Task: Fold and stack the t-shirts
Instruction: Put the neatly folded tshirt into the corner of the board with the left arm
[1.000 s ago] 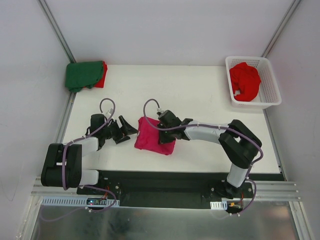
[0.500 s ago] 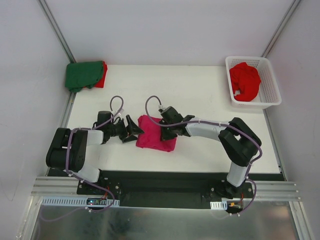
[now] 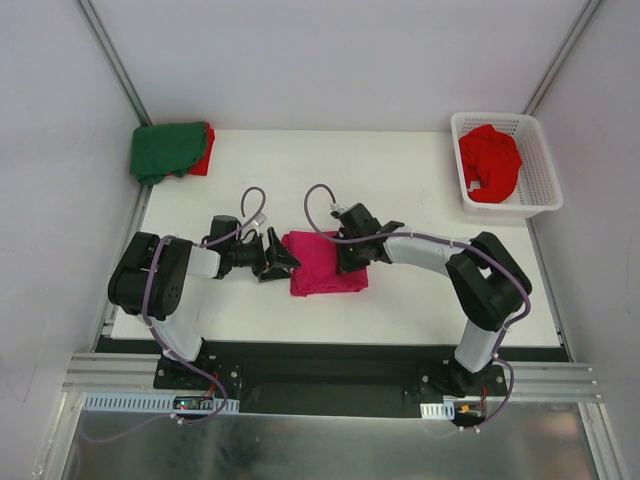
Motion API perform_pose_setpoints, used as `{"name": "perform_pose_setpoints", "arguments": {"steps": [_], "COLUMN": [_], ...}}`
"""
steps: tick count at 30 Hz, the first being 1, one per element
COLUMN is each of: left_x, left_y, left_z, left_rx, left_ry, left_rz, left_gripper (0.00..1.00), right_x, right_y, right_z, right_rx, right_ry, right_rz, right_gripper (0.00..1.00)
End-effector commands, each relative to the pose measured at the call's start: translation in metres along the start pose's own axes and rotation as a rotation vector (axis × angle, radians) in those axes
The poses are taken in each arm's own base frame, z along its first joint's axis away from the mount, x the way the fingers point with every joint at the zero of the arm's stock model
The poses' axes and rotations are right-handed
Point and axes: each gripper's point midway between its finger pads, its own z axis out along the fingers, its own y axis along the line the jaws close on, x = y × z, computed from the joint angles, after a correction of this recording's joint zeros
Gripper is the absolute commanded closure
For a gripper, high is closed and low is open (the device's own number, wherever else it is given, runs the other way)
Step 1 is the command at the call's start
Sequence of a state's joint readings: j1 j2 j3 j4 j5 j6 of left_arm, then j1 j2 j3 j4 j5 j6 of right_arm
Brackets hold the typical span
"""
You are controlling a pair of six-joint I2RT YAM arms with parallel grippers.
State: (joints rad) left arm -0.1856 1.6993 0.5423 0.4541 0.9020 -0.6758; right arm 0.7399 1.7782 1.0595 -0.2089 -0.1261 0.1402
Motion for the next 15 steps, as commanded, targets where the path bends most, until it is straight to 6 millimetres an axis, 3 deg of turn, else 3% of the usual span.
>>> {"name": "perform_pose_setpoints", "arguments": {"steps": [1,15], "left_x": [0.033,0.053], "left_y": [0.063,0.077], "left_z": [0.005,0.012], "left_rx": [-0.227,-0.372], "left_ry": [0.035,0.048], "left_rz": [-0.086,-0.056], "left_gripper": [0.21,0.2], "right_x": [0.014,0.012], "right_y": [-0.022,-0.022], "right_z": [-0.008,-0.008], "right_rx": [0.064,0.049], "right_ry": [0.056,0.059], "right_rz": [-0.029,-0.025], "right_gripper": [0.99,0.99]}}
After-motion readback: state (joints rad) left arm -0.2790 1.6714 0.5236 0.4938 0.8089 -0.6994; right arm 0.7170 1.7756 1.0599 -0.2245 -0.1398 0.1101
